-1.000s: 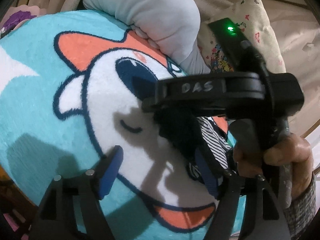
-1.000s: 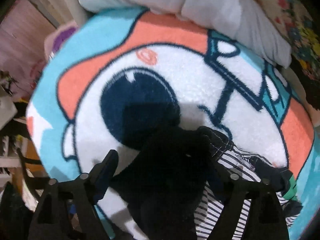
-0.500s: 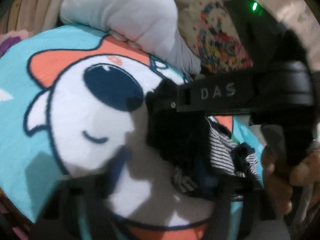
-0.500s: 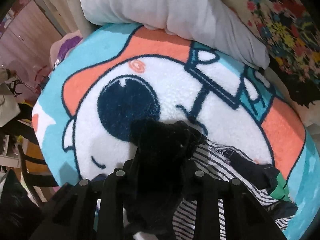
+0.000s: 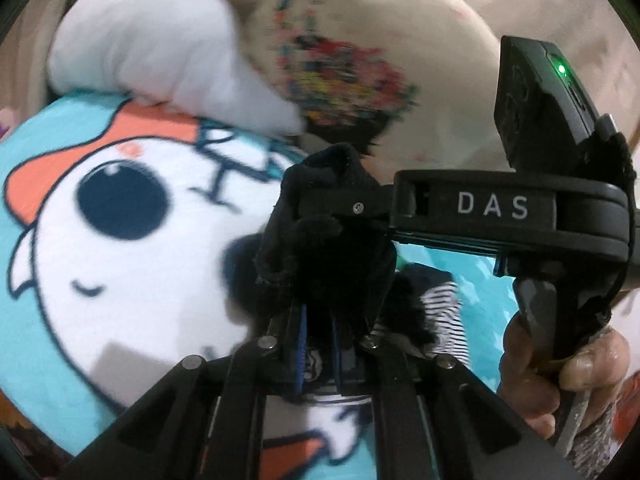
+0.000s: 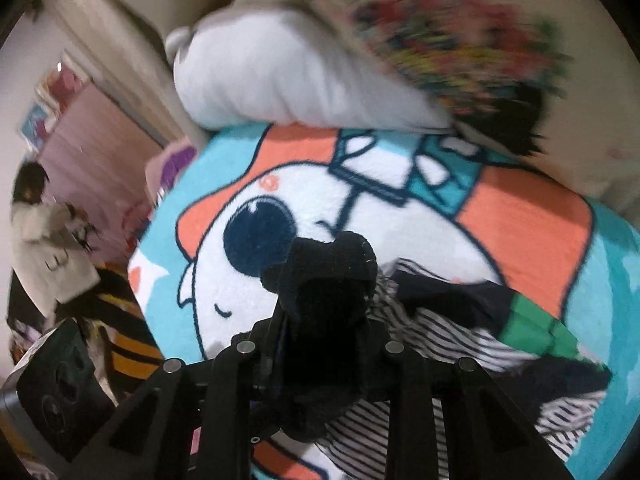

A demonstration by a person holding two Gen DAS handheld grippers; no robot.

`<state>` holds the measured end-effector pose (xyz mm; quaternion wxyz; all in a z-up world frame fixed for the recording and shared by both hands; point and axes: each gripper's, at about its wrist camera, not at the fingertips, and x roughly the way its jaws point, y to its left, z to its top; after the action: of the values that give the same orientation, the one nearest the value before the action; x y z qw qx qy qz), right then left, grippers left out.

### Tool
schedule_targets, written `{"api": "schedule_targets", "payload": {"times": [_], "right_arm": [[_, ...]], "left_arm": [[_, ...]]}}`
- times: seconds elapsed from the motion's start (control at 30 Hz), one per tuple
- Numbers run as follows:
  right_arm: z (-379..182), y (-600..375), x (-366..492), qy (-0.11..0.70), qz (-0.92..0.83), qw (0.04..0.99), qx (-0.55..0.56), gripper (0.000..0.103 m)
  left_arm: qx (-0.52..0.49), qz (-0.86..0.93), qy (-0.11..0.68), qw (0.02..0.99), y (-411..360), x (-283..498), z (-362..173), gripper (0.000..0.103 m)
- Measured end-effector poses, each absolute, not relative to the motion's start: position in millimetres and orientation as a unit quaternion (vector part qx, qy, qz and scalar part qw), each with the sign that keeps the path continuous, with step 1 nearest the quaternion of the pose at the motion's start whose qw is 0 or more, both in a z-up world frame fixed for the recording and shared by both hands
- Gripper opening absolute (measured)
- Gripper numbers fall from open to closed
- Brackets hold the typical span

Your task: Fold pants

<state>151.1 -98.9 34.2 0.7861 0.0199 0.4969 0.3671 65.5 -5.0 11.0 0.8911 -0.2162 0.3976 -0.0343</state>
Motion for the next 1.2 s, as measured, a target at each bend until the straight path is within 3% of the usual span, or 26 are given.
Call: {"api": "schedule_targets", "payload": {"times": [0.43, 0.53, 0.57, 0.6, 0.63, 0.9, 1.03, 1.2], "right_arm": [[10, -248, 154, 0.477, 0.327, 0.798, 0.167, 0.029], [-4, -272, 152, 0.474, 0.300, 0.807, 0.183, 0.036], [-7, -280, 152, 0.475, 0.285, 0.812, 0.182, 0.041], [-8, -289, 151, 0.474, 0.259, 0.823, 0.176, 0.052], [-7, -296, 149, 0.470, 0.245, 0.830, 0.172, 0.056], [44, -308, 125, 0.375, 0.292, 0.852, 0.221, 0.057], [33, -274, 131, 0.395, 0.382, 0.792, 0.267, 0.057], [-12, -273, 145, 0.441, 0.323, 0.787, 0.286, 0.057]], "left_arm": [[-0.130, -0.096, 0.435, 0.886, -116, 97, 2, 0.012], [-0.131, -0.124, 0.458, 0.870, -118, 95, 3, 0.031], [-0.134, -0.137, 0.460, 0.867, -115, 91, 6, 0.045], [-0.136, -0.146, 0.456, 0.867, -108, 87, 11, 0.051], [-0.138, -0.142, 0.452, 0.870, -100, 84, 14, 0.055], [-0.197, -0.081, 0.455, 0.865, -65, 102, 2, 0.055], [-0.179, -0.079, 0.477, 0.857, -80, 108, -20, 0.055], [-0.153, -0.075, 0.477, 0.862, -88, 106, -30, 0.056]]}}
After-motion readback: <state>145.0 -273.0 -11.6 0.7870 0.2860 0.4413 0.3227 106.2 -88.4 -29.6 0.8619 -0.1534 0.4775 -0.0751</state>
